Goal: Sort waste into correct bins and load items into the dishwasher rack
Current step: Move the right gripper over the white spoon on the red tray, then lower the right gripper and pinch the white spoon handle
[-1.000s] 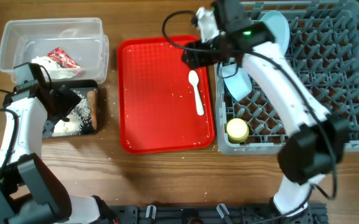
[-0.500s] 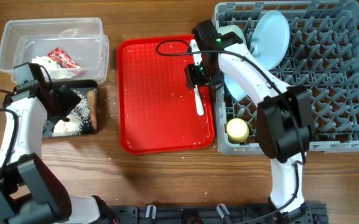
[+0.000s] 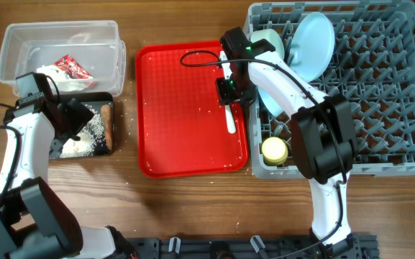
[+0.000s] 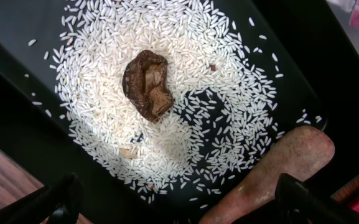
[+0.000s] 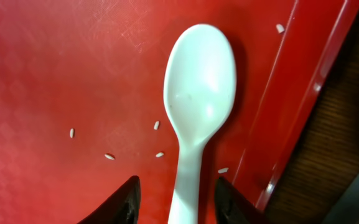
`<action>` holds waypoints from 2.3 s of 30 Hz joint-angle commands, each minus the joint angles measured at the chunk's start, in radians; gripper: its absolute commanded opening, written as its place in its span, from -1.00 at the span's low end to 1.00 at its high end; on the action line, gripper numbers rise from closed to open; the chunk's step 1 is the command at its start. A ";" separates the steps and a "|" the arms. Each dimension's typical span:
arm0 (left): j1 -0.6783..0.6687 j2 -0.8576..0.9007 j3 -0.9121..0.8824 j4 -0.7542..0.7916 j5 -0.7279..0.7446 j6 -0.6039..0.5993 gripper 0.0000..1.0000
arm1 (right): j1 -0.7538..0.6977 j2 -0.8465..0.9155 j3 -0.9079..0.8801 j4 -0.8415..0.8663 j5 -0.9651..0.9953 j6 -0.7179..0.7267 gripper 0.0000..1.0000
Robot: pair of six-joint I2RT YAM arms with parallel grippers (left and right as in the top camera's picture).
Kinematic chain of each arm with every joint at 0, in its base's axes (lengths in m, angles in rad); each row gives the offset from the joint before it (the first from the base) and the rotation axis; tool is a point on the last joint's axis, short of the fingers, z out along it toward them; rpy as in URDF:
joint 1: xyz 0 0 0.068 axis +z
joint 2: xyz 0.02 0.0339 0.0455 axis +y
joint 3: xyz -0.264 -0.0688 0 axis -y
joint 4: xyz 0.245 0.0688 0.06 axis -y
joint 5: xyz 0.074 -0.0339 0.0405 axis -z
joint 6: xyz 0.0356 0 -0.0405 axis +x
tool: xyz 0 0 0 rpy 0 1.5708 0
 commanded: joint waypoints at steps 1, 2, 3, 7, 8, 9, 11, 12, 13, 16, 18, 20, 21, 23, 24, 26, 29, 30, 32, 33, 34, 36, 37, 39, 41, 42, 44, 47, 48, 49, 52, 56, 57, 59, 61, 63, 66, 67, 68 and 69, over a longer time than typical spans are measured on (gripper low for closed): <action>0.003 -0.004 -0.003 0.000 0.004 0.002 1.00 | -0.003 0.079 -0.012 0.007 0.084 -0.004 -0.25; 0.003 -0.004 -0.003 0.000 0.004 0.002 1.00 | -0.003 0.079 -0.012 0.007 0.093 -0.005 -0.25; 0.003 -0.004 -0.003 0.000 0.004 0.002 1.00 | -0.003 0.079 -0.012 0.007 0.097 -0.005 -0.26; 0.003 -0.004 -0.003 0.000 0.004 0.002 1.00 | -0.002 0.079 -0.012 0.008 0.135 -0.008 -0.26; 0.003 -0.004 -0.003 0.000 0.004 0.002 1.00 | -0.002 0.079 -0.010 0.008 0.164 -0.008 -0.26; 0.003 -0.004 -0.003 0.000 0.004 0.002 1.00 | -0.002 0.079 -0.004 0.004 0.174 -0.020 -0.25; 0.003 -0.004 -0.003 0.000 0.004 0.002 1.00 | -0.002 0.079 0.011 -0.002 0.174 -0.036 -0.25; 0.003 -0.004 -0.003 0.000 0.004 0.002 1.00 | -0.002 0.079 0.021 -0.003 0.174 -0.041 -0.24; 0.003 -0.004 -0.003 0.000 0.004 0.002 1.00 | 0.000 0.079 0.029 -0.003 0.174 -0.051 -0.18; 0.003 -0.004 -0.003 0.000 0.004 0.002 1.00 | 0.009 0.077 0.051 -0.005 0.173 -0.065 -0.02; 0.003 -0.004 -0.003 0.000 0.004 0.002 1.00 | 0.017 0.077 0.069 -0.012 0.166 -0.072 0.04; 0.003 -0.004 -0.003 0.000 0.004 0.002 1.00 | 0.026 0.076 0.079 -0.026 0.166 -0.078 0.05; 0.003 -0.004 -0.003 0.000 0.004 0.002 1.00 | 0.030 0.075 0.079 -0.030 0.171 -0.081 0.05; 0.003 -0.004 -0.003 0.000 0.004 0.002 1.00 | 0.047 0.075 0.079 -0.046 0.233 -0.084 0.05; 0.003 -0.004 -0.003 0.000 0.004 0.002 1.00 | 0.057 0.075 0.079 -0.050 0.270 -0.084 0.06; 0.003 -0.004 -0.003 0.000 0.004 0.002 1.00 | 0.082 0.075 0.079 -0.050 0.321 -0.087 0.15; 0.003 -0.004 -0.003 0.000 0.004 0.002 1.00 | 0.111 0.075 0.079 -0.037 0.331 -0.090 0.18; 0.003 -0.004 -0.003 0.000 0.004 0.002 1.00 | 0.116 0.075 0.079 -0.034 0.331 -0.089 0.18; 0.003 -0.004 -0.003 0.000 0.004 0.002 1.00 | 0.119 0.075 0.079 -0.035 0.327 -0.087 0.19; 0.003 -0.004 -0.003 0.000 0.004 0.002 1.00 | 0.119 0.075 0.079 -0.040 0.322 -0.084 0.19; 0.003 -0.004 -0.003 0.000 0.004 0.002 1.00 | 0.117 0.075 0.079 -0.045 0.298 -0.084 0.18; 0.003 -0.004 -0.003 0.000 0.004 0.002 1.00 | 0.117 0.075 0.079 -0.045 0.249 -0.084 0.18; 0.003 -0.004 -0.003 0.000 0.004 0.002 1.00 | 0.116 0.075 0.079 -0.045 0.232 -0.084 0.18; 0.003 -0.004 -0.003 0.000 0.004 0.002 1.00 | 0.113 0.076 0.079 -0.041 0.174 -0.084 0.17; 0.003 -0.004 -0.003 0.000 0.004 0.002 1.00 | 0.111 0.076 0.077 -0.033 0.142 -0.084 0.08; 0.003 -0.004 -0.003 0.000 0.004 0.002 1.00 | 0.109 0.076 0.076 -0.026 0.137 -0.084 0.01; 0.003 -0.004 -0.003 0.000 0.004 0.002 1.00 | 0.108 0.080 0.076 -0.013 0.135 -0.085 -0.01; 0.003 -0.004 -0.003 0.000 0.004 0.002 1.00 | 0.106 0.084 0.076 0.003 0.135 -0.087 -0.03; 0.003 -0.004 -0.003 0.000 0.004 0.002 1.00 | 0.104 0.085 0.076 0.008 0.135 -0.087 -0.03; 0.003 -0.004 -0.003 0.000 0.004 0.002 1.00 | 0.100 0.085 0.072 0.017 0.135 -0.086 -0.04; 0.003 -0.004 -0.003 0.000 0.004 0.002 1.00 | 0.085 0.087 0.061 0.029 0.135 -0.088 -0.06; 0.003 -0.004 -0.003 0.000 0.004 0.002 1.00 | 0.078 0.092 0.000 0.073 0.111 -0.154 -0.06; 0.003 -0.004 -0.003 0.000 0.004 0.002 1.00 | 0.079 0.095 -0.013 0.084 0.096 -0.171 -0.06; 0.003 -0.004 -0.003 0.000 0.004 0.002 1.00 | 0.079 0.097 -0.040 0.108 0.082 -0.192 -0.14; 0.003 -0.004 -0.003 0.000 0.004 0.002 1.00 | 0.079 0.097 -0.053 0.113 0.082 -0.192 -0.30; 0.003 -0.004 -0.003 0.000 0.004 0.002 1.00 | 0.079 0.097 -0.054 0.113 0.082 -0.192 -0.50; 0.003 -0.004 -0.003 0.000 0.004 0.002 1.00 | 0.079 0.097 -0.054 0.113 0.082 -0.191 -0.74; 0.003 -0.004 -0.003 0.000 0.004 0.002 1.00 | 0.079 0.097 -0.054 0.112 0.082 -0.191 -0.78; 0.003 -0.004 -0.003 0.000 0.004 0.002 1.00 | 0.079 0.097 -0.054 0.109 0.082 -0.190 -0.83; 0.003 -0.004 -0.003 0.000 0.004 0.002 1.00 | 0.079 0.097 -0.054 0.105 0.077 -0.191 -0.92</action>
